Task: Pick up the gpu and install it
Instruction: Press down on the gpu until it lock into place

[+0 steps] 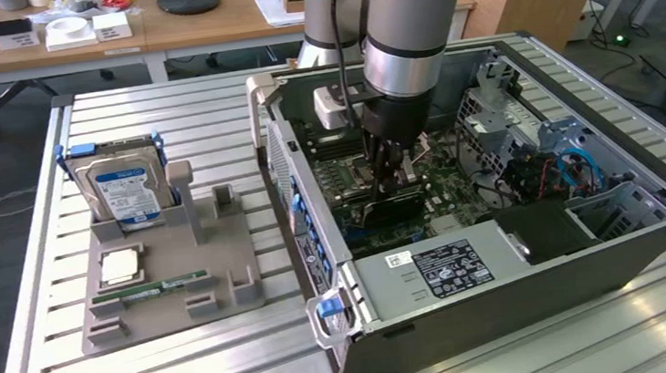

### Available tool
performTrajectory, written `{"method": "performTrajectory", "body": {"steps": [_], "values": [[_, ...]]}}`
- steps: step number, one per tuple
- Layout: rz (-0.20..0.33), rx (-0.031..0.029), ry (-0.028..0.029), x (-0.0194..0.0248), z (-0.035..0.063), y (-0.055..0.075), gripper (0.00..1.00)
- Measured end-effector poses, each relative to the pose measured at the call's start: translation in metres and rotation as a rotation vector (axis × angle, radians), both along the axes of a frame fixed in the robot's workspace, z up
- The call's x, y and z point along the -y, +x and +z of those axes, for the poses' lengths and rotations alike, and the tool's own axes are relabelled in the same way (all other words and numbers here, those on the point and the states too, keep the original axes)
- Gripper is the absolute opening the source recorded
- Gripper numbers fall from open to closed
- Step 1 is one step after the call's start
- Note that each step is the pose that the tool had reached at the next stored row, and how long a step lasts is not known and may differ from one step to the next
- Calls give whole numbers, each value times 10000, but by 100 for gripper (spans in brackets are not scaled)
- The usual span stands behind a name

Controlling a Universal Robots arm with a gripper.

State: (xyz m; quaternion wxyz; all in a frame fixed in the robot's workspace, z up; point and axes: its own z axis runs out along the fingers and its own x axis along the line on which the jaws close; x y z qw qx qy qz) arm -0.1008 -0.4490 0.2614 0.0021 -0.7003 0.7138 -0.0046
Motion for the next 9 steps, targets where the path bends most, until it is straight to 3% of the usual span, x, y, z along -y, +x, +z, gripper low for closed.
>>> {"method": "performTrajectory", "body": {"steps": [9], "values": [[1,-1,-1,0,-7,-8,11]]}}
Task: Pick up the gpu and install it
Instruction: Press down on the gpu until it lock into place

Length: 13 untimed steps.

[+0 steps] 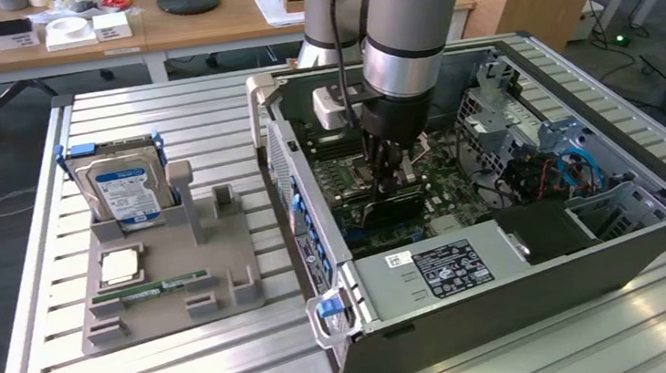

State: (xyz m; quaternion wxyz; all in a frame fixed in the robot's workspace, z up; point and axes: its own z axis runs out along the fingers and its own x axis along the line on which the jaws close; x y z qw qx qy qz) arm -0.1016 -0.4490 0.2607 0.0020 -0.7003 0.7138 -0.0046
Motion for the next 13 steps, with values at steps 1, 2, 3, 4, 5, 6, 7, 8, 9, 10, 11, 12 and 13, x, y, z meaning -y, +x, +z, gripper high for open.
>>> {"method": "performTrajectory", "body": {"steps": [1,2,3,4,5,6,7,8,9,10,11,12,13], "values": [[0,-1,-1,0,0,0,11],[0,-1,-1,0,-1,0,11],[0,0,0,0,-1,0,11],[0,-1,0,0,-1,0,11],[0,0,0,0,-1,0,11],[0,0,1,0,-1,0,11],[0,0,1,0,-1,0,11],[0,0,1,0,-1,0,11],[0,1,2,0,-1,0,11],[0,1,4,-1,0,0,11],[-1,2,7,-1,3,0,11],[-1,5,14,-2,9,0,11],[-1,9,18,-2,17,0,11]]}}
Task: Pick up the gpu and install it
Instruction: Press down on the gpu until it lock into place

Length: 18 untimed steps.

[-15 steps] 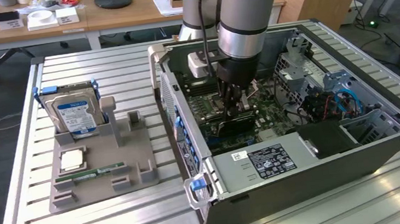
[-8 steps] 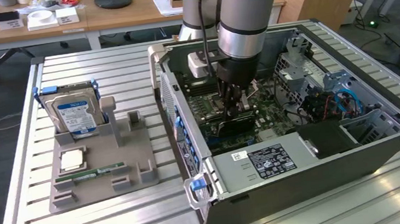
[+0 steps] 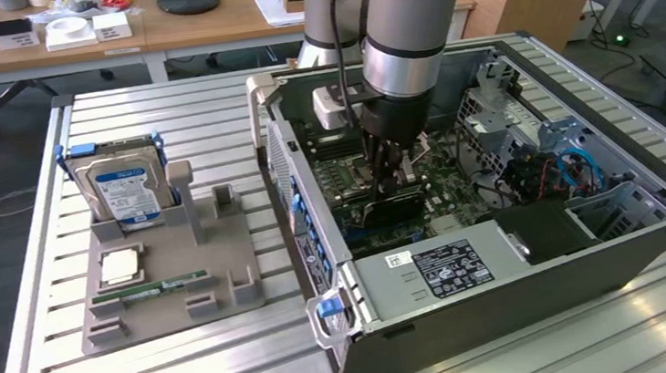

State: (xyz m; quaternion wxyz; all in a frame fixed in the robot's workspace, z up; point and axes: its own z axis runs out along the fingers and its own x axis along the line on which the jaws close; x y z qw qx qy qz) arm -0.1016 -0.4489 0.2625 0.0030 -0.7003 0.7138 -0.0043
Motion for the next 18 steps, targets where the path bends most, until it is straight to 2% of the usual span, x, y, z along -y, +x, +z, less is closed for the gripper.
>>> {"method": "performTrajectory", "body": {"steps": [9,18], "values": [[1,-8,-19,1,133,0,11],[-1,-8,-40,1,355,0,11]]}}
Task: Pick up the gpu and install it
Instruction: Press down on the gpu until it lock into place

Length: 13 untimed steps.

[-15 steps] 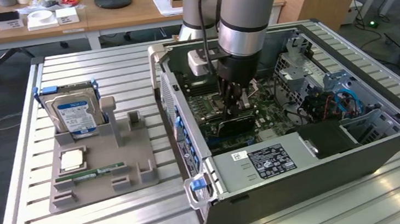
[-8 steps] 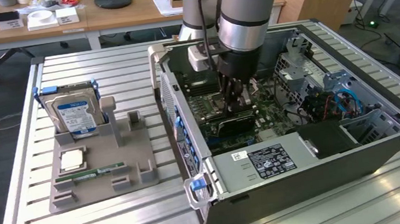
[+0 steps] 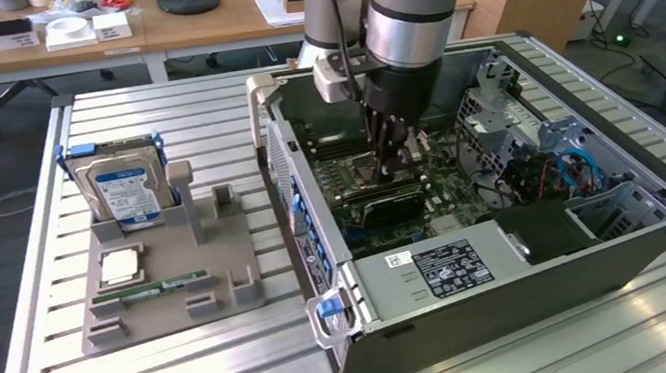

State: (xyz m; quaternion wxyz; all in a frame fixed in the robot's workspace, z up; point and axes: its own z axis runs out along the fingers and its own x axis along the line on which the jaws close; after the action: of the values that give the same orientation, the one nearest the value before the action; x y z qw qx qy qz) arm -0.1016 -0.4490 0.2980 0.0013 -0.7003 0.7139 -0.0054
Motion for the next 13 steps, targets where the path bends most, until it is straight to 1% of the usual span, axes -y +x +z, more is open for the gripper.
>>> {"method": "performTrajectory", "body": {"steps": [6,13], "values": [[-2,0,-25,0,194,0,11],[-2,0,-67,0,384,0,11]]}}
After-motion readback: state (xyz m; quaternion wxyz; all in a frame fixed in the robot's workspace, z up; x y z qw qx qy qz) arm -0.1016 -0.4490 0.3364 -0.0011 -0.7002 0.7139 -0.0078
